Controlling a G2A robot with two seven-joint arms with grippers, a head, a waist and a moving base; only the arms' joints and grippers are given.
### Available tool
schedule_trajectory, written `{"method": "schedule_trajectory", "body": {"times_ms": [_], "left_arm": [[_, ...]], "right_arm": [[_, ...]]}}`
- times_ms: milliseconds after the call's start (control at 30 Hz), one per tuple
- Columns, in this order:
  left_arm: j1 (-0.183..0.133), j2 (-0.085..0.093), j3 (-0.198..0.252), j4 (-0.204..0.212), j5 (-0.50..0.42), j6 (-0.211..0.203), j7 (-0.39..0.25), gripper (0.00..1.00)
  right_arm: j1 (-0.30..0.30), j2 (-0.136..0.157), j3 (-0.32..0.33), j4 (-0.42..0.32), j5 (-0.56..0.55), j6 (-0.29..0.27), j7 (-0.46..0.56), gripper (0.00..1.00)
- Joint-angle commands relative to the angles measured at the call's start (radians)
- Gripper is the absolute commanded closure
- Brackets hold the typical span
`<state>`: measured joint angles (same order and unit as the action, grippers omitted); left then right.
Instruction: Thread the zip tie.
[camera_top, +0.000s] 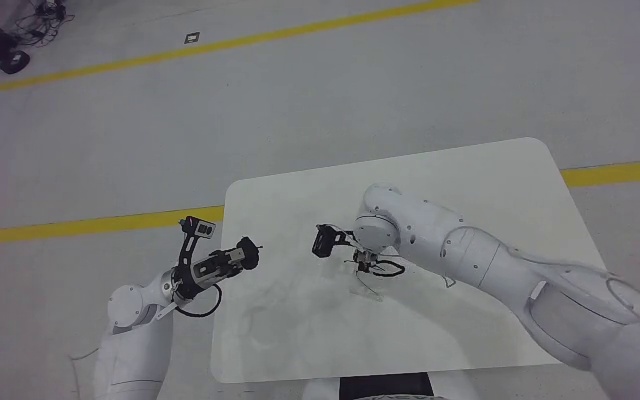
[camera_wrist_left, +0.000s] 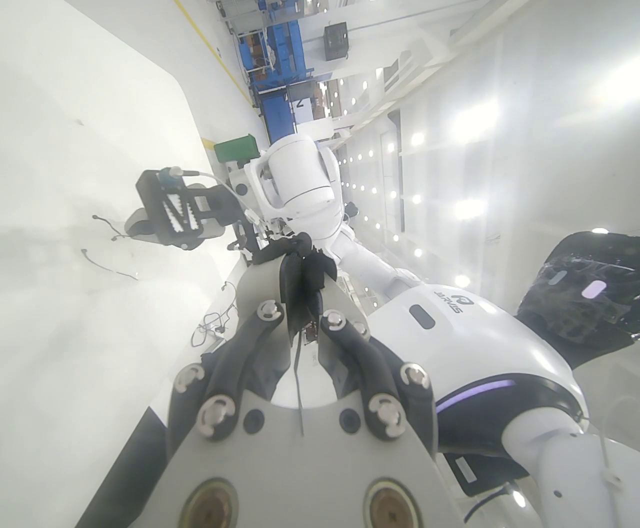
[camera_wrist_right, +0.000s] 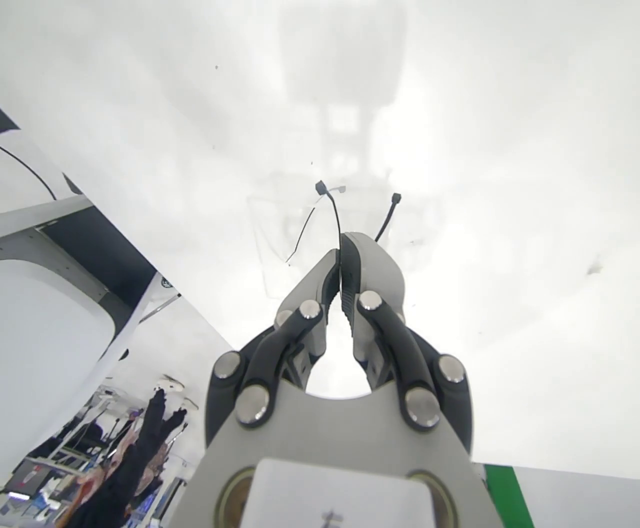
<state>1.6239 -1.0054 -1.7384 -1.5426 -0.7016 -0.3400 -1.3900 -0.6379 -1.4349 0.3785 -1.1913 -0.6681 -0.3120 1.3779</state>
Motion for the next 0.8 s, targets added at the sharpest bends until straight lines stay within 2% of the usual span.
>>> {"method": "schedule_trajectory", "body": {"times_ms": [0, 100, 267, 400, 467, 633, 667, 767], "left_arm": [[0.0, 0.0, 0.0, 0.0, 0.0, 0.0, 0.0, 1.0], [0.0, 0.0, 0.0, 0.0, 0.0, 0.0, 0.0, 1.0], [0.0, 0.0, 0.0, 0.0, 0.0, 0.0, 0.0, 1.0], [0.0, 0.0, 0.0, 0.0, 0.0, 0.0, 0.0, 1.0], [0.0, 0.0, 0.0, 0.0, 0.0, 0.0, 0.0, 1.0], [0.0, 0.0, 0.0, 0.0, 0.0, 0.0, 0.0, 1.0], [0.0, 0.0, 0.0, 0.0, 0.0, 0.0, 0.0, 1.0], [0.0, 0.0, 0.0, 0.0, 0.0, 0.0, 0.0, 1.0]], "right_arm": [[-0.017, 0.024, 0.039, -0.042, 0.001, 0.006, 0.0, 1.0], [-0.059, 0.068, 0.124, -0.121, 0.006, 0.018, -0.035, 1.0], [-0.187, 0.135, 0.304, -0.222, 0.041, 0.059, -0.2, 1.0], [-0.285, 0.167, 0.417, -0.256, 0.098, 0.063, -0.339, 1.0], [-0.331, 0.178, 0.466, -0.262, 0.141, 0.039, -0.406, 1.0], [-0.398, 0.187, 0.518, -0.253, 0.223, -0.009, -0.532, 1.0], [-0.398, 0.187, 0.515, -0.246, 0.231, -0.025, -0.533, 1.0], [-0.392, 0.185, 0.507, -0.244, 0.241, -0.028, -0.526, 1.0]]}}
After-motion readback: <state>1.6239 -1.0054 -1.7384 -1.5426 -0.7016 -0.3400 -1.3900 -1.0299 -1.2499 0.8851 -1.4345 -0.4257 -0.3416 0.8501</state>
